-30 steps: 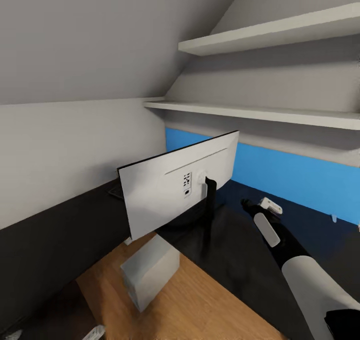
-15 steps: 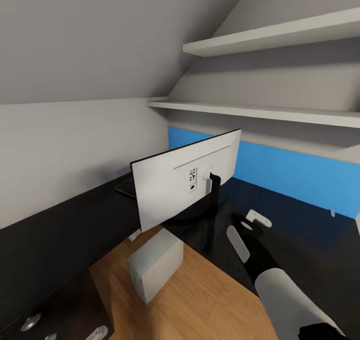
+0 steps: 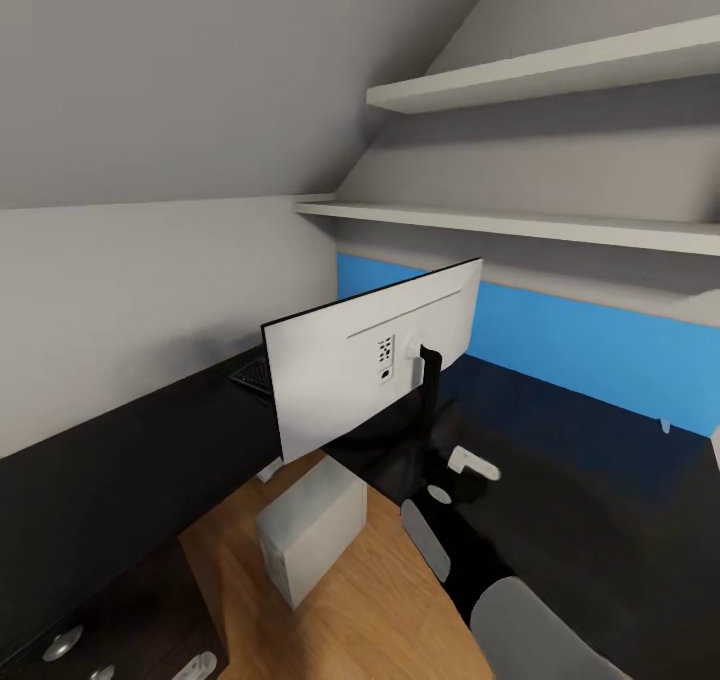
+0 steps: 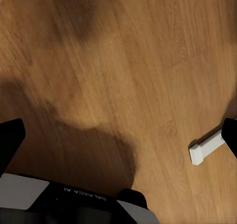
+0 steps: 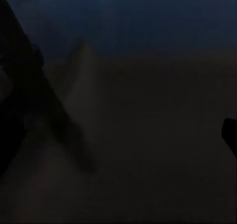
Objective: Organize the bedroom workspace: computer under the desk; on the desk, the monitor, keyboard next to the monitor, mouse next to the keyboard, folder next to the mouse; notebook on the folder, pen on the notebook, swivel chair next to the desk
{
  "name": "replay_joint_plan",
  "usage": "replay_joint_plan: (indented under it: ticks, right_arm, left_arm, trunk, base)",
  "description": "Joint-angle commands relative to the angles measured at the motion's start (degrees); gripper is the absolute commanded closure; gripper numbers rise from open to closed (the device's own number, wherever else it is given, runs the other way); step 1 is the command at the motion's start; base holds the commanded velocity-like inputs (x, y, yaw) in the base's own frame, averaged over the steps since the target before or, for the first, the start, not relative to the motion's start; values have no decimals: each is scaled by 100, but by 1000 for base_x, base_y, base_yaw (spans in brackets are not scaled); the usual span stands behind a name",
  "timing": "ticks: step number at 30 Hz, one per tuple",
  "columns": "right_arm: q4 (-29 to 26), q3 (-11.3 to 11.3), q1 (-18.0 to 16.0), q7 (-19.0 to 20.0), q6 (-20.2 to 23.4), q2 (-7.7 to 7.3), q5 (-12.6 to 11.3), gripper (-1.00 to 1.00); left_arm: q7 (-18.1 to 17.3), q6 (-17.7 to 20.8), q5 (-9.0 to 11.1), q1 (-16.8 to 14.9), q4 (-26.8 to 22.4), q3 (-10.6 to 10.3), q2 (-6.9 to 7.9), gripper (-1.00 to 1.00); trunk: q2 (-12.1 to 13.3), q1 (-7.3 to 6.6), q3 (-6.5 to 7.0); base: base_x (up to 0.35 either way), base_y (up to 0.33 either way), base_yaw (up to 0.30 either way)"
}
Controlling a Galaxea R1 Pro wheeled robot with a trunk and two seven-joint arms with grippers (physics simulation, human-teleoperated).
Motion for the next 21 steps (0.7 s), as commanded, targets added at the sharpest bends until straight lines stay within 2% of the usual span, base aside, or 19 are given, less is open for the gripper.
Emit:
replay_joint_plan:
  ticks: [1, 4, 6, 7, 13, 21]
  right_arm:
    - [102, 188, 4, -31, -188, 0, -37, -100]
    - [363, 608, 11, -54, -474, 0, -5, -100]
    - [490, 805, 3, -60, -588, 0, 7, -100]
    - [490, 805, 3, -60, -588, 0, 7, -100]
    - [659, 1161, -21, -39, -738, 0, 99, -100]
    - [704, 1309, -47, -36, -764, 0, 275, -100]
  left_arm:
    - [-5, 31, 42, -2, -6, -1, 2, -100]
    - [-10, 31, 42, -2, -8, -2, 2, -100]
    - [-12, 31, 41, -2, -9, -2, 0, -100]
    - [-12, 31, 41, -2, -9, -2, 0, -100]
    - [-10, 31, 41, -2, -10, -2, -6, -100]
    - [-7, 31, 41, -2, -11, -2, -7, -100]
  trunk:
    - [-4, 0, -7]
    - [-4, 0, -7]
    - [-4, 0, -7]
    - [-4, 0, -7]
    - [-4, 0, -7]
    - [-4, 0, -7]
  base:
    - [-2, 1, 0]
    - [0, 0, 0]
    - [0, 0, 0]
    - [0, 0, 0]
    - [0, 0, 0]
    - [0, 0, 0]
